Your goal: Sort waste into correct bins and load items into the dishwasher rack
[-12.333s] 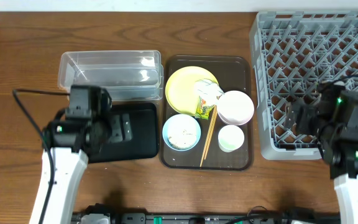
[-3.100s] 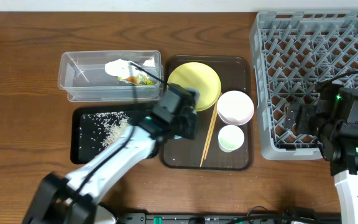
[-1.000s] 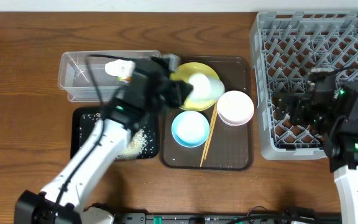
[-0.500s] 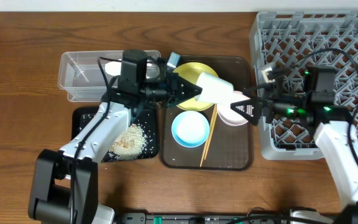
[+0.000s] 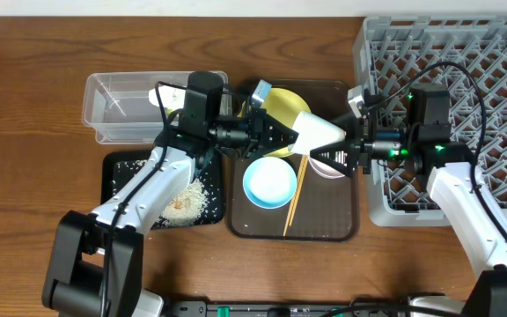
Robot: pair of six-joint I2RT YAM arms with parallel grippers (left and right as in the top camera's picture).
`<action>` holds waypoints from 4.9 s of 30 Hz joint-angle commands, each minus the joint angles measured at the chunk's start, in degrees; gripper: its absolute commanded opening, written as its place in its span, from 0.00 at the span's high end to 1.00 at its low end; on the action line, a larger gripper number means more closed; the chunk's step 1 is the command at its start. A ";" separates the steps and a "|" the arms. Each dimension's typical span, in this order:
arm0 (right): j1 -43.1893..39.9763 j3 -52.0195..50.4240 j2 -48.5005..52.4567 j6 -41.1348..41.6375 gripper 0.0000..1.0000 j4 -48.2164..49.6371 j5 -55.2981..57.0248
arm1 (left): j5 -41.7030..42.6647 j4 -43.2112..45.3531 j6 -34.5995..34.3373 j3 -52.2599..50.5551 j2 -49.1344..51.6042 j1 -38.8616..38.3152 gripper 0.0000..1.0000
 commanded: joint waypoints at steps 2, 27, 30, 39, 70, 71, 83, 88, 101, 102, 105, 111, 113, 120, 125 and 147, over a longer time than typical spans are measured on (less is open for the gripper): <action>0.33 0.92 0.02 -0.31 0.28 0.13 -0.85 | 1.90 0.28 -0.07 0.37 -0.11 -0.13 0.94; -1.49 1.14 -0.66 2.10 0.47 -2.60 27.43 | -19.43 -14.29 23.45 0.39 -0.72 3.78 0.55; -1.92 3.30 -2.29 2.19 0.50 -8.63 35.87 | -24.55 -21.38 30.23 0.39 -3.48 5.90 0.52; -6.49 20.41 -5.16 2.49 0.62 -37.99 57.33 | -51.71 -40.33 37.75 0.39 -20.61 8.61 0.53; -25.05 26.53 15.45 13.46 0.44 -53.77 77.33 | -61.16 -45.27 37.70 0.31 -27.50 8.61 0.52; -25.05 26.53 16.24 13.42 0.37 -53.51 77.11 | -61.16 -45.27 37.70 0.31 -27.50 8.61 0.52; -24.94 29.79 13.14 13.42 0.01 -52.59 68.26 | -62.03 -47.82 37.73 0.26 -27.45 8.61 0.47; -22.88 32.22 7.52 11.45 0.05 -49.35 57.55 | -68.41 -52.76 37.70 0.22 -26.75 8.61 0.47; 2.73 28.61 5.95 18.91 0.18 -47.89 62.97 | -71.82 -55.71 37.48 0.22 -24.70 8.61 0.45; 4.44 27.93 6.27 20.37 0.18 -47.84 65.44 | -71.82 -55.71 37.48 0.22 -24.70 8.61 0.45; 9.40 25.20 8.13 26.45 0.19 -47.71 73.26 | -71.84 -55.71 37.48 0.22 -24.70 8.61 0.45; 13.90 20.52 13.31 32.83 0.23 -44.19 75.93 | -71.82 -55.71 37.48 0.22 -24.70 8.61 0.45; 14.40 19.47 15.19 35.74 0.23 -43.25 78.03 | -71.82 -55.74 37.48 0.22 -24.70 8.61 0.45; 14.49 17.73 20.24 41.29 0.23 -40.35 81.44 | -71.63 -55.74 37.48 0.22 -24.70 8.61 0.45; 14.62 17.46 22.36 41.31 0.28 -37.09 81.20 | -71.65 -55.71 37.48 0.22 -24.70 8.61 0.45; 14.69 14.53 23.06 44.98 0.91 -34.45 81.29 | -71.63 -55.74 37.48 0.22 -24.70 8.61 0.44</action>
